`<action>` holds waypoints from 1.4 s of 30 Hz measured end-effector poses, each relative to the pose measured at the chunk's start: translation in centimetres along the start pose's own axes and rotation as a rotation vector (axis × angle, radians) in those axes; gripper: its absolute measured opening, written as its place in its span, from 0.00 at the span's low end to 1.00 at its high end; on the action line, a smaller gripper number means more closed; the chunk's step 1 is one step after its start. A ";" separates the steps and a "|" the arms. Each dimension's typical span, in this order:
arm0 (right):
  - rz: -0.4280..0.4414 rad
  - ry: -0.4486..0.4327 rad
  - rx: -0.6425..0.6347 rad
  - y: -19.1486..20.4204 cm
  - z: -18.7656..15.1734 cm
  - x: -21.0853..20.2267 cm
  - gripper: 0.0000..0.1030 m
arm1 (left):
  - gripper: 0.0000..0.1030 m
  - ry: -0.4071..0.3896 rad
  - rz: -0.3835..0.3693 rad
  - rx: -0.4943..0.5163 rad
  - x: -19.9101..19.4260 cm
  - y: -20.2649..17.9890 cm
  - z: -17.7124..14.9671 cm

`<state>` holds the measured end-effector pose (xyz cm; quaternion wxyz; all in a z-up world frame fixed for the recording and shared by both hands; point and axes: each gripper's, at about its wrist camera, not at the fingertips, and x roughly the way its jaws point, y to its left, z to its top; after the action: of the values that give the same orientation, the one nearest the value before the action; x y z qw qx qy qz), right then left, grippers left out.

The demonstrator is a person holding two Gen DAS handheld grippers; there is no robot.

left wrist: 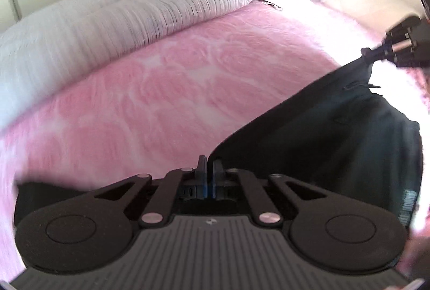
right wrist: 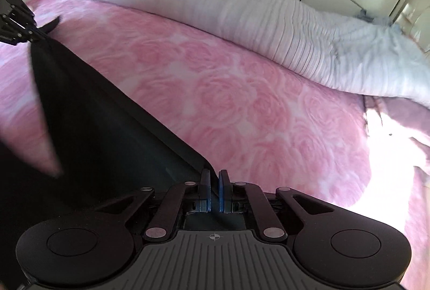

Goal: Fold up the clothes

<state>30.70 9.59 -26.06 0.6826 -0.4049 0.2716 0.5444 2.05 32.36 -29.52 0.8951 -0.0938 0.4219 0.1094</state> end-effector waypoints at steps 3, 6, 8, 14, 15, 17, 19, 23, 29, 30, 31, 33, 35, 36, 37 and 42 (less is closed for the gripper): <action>0.024 0.096 0.011 3.7 -3.8 -2.9 0.04 | 0.03 0.100 -0.011 -0.129 -1.5 -3.1 -5.1; 0.004 0.260 0.047 7.7 -7.7 -3.1 0.04 | 0.08 0.239 -0.021 -0.263 -1.2 -5.2 -9.7; -0.051 0.361 0.073 9.6 -9.8 -2.8 0.05 | 0.08 0.286 -0.041 -0.353 -1.4 -5.5 -11.5; -0.060 0.344 0.612 5.9 -13.1 -4.3 0.18 | 0.32 0.232 0.039 -0.596 -2.3 -2.6 -12.1; -0.062 0.321 0.723 4.7 -13.8 -4.6 0.23 | 0.33 0.222 0.063 -0.655 -1.9 -1.5 -11.9; -0.058 0.270 0.952 1.8 -15.9 -4.7 0.29 | 0.36 0.203 0.089 -0.786 -1.1 0.4 -11.6; -0.050 0.216 1.180 -1.0 -18.1 -4.8 0.33 | 0.38 0.188 0.087 -0.924 -0.1 2.2 -11.9; -0.015 0.090 1.520 -4.6 -22.6 -4.5 0.34 | 0.38 0.222 0.122 -1.039 2.5 3.3 -11.6; -0.055 -0.048 1.694 -7.7 -26.6 -4.0 0.35 | 0.36 0.206 0.146 -1.065 4.1 3.0 -11.7; -0.051 -0.061 1.710 -8.1 -27.2 -3.7 0.35 | 0.36 0.202 0.146 -1.060 4.2 2.9 -11.9; -0.041 -0.075 1.727 -8.6 -27.7 -3.3 0.35 | 0.36 0.198 0.147 -1.053 4.4 2.9 -11.9; -0.017 -0.100 1.758 -9.4 -28.5 -2.5 0.35 | 0.36 0.192 0.149 -1.039 4.5 3.0 -11.9; 0.017 -0.108 1.770 -9.8 -28.7 -1.8 0.35 | 0.32 0.180 0.146 -1.020 4.5 2.8 -11.8; 0.018 -0.103 1.762 -10.0 -28.7 -1.5 0.35 | 0.14 0.174 0.145 -0.997 4.5 2.6 -11.6; 0.011 -0.094 1.749 -10.1 -28.6 -1.2 0.35 | 0.00 0.168 0.144 -0.971 4.4 2.5 -11.4; -0.036 -0.057 1.634 -10.7 -27.9 -1.2 0.09 | 0.00 0.072 0.196 -0.857 1.8 1.0 -10.3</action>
<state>42.67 -15.54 -37.00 0.7776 0.2303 0.5587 0.1735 -4.73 30.85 -37.45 0.7456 -0.4197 0.3761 0.3557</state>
